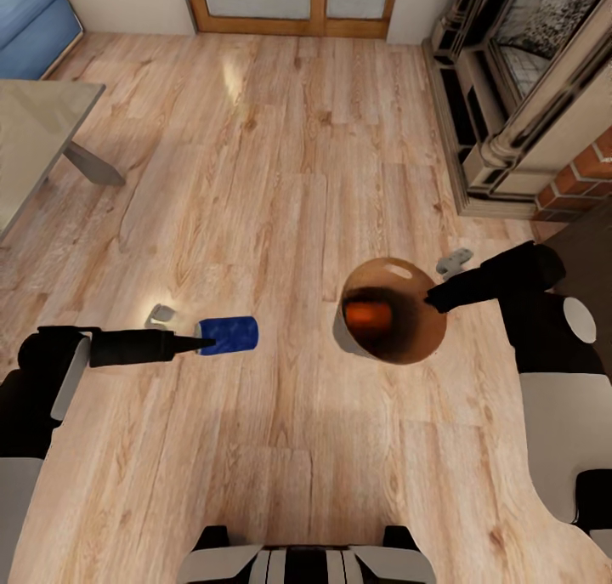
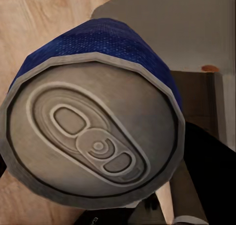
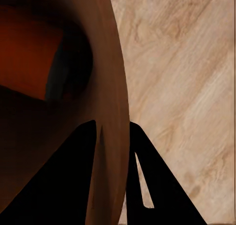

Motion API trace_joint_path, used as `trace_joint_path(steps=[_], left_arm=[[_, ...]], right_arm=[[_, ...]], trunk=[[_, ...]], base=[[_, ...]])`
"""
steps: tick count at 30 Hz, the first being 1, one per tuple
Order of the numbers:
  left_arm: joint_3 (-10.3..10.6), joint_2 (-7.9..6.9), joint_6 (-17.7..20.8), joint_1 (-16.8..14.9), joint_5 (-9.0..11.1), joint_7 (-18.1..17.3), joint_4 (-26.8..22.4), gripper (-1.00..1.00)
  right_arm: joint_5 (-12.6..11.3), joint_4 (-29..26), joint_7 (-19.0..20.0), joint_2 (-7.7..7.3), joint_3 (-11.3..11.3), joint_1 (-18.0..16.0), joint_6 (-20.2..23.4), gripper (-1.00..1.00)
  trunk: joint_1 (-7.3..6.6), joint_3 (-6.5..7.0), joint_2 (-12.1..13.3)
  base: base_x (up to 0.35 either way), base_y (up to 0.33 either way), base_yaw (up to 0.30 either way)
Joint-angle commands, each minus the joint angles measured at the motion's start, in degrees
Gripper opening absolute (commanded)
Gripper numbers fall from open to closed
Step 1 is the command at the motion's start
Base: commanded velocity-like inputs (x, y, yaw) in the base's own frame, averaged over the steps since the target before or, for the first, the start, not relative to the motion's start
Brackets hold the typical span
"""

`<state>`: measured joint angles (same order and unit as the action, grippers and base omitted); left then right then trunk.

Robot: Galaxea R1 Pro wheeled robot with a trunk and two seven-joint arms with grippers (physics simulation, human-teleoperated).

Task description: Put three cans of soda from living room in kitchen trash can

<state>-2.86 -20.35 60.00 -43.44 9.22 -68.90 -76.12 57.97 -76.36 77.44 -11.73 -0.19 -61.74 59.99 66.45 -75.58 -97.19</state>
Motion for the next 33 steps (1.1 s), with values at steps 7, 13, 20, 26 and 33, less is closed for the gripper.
trace_joint_path(steps=[7,13,20,26,33], left_arm=[[-0.1,-1.02,0.0,-1.1,-0.2,-5.4,0.1,-1.00],[0.0,-1.32,0.0,-2.0,-0.3,-7.3,0.1,-1.00],[0.1,-2.47,0.0,-2.4,-0.3,-11.0,0.0,-1.00],[0.1,-2.90,0.0,-4.2,-0.1,-15.4,-0.4,-1.00],[-0.2,-2.81,0.0,-4.6,0.3,-19.1,-0.8,-1.00]], right_arm=[[3.8,1.3,0.1,-0.04,-0.2,0.0,0.0,-1.00],[3.7,2.4,0.4,-0.61,-0.3,0.1,0.0,-1.00],[3.1,4.3,-0.4,-0.26,-0.2,3.9,-0.5,-1.00],[3.0,7.2,-2.9,1.73,0.2,4.7,-0.9,-1.00],[3.1,10.1,-9.0,6.36,0.3,4.8,-0.9,-1.00]], trunk=[[-1.54,1.26,2.8],[-2.86,2.34,5.2],[-4.40,3.60,8.0],[-5.28,4.31,9.6],[-5.28,4.31,9.6]], base=[[0.000,0.000,0.000],[0.000,0.000,0.000],[0.000,0.000,0.000],[0.000,0.000,0.000],[0.000,0.000,0.000]])
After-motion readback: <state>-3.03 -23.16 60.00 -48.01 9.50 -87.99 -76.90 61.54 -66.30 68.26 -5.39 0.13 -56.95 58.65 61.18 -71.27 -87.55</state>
